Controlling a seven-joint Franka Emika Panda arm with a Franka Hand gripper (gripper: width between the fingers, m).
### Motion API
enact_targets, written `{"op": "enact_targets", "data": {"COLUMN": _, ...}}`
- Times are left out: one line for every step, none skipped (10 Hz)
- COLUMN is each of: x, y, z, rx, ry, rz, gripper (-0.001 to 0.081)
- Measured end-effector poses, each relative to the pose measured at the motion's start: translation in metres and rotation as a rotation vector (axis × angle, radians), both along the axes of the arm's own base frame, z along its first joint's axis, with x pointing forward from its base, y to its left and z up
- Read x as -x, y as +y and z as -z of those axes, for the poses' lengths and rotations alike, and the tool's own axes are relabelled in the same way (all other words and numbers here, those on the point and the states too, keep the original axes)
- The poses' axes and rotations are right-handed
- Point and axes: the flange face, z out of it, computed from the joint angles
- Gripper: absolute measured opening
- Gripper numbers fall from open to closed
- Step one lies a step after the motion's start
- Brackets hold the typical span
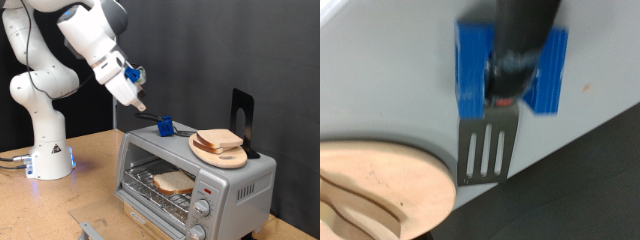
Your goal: Make a piece of toast with the oven
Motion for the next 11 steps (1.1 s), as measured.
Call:
{"op": "enact_targets", "data": {"x": 0.005, "y": -0.015, "z": -0.001, "rx": -0.003, "ry": 0.002, "rz": -0.02, "gripper": 0.0808}}
{"op": "enact_targets", "data": {"x": 0.011, "y": -0.029, "z": -0.001, "rx": -0.005, "ry": 0.002, "rz": -0.042, "gripper": 0.0808}}
{"op": "enact_targets", "data": {"x": 0.018, "y": -0.043, "z": -0.001, "rx": -0.007, "ry": -0.001, "rz": -0.062, "gripper": 0.0808}}
{"op": "enact_targets", "data": {"x": 0.025, "y": -0.057, "z": 0.0, "rx": -0.011, "ry": -0.002, "rz": -0.073, "gripper": 0.0808}}
{"op": "enact_targets", "data": {"x": 0.034, "y": -0.066, "z": 0.0, "rx": -0.023, "ry": -0.006, "rz": -0.081, "gripper": 0.0808}}
{"op": "enact_targets", "data": {"x": 0.033, "y": -0.065, "z": 0.001, "rx": -0.023, "ry": -0.002, "rz": -0.08, "gripper": 0.0808}}
{"op": "enact_targets", "data": {"x": 0.034, "y": -0.066, "z": 0.001, "rx": -0.055, "ry": -0.003, "rz": -0.073, "gripper": 0.0808}}
{"op": "enact_targets", "data": {"x": 0.036, "y": -0.076, "z": 0.0, "rx": -0.132, "ry": -0.014, "rz": -0.061, "gripper": 0.0808}}
{"op": "enact_targets", "data": {"x": 0.041, "y": -0.094, "z": 0.0, "rx": -0.228, "ry": -0.022, "rz": -0.03, "gripper": 0.0808}}
{"op": "enact_targets", "data": {"x": 0.044, "y": -0.114, "z": 0.001, "rx": -0.324, "ry": -0.031, "rz": 0.05, "gripper": 0.0808}}
{"op": "enact_targets", "data": {"x": 0.047, "y": -0.133, "z": 0.005, "rx": -0.364, "ry": 0.001, "rz": 0.146, "gripper": 0.0808}}
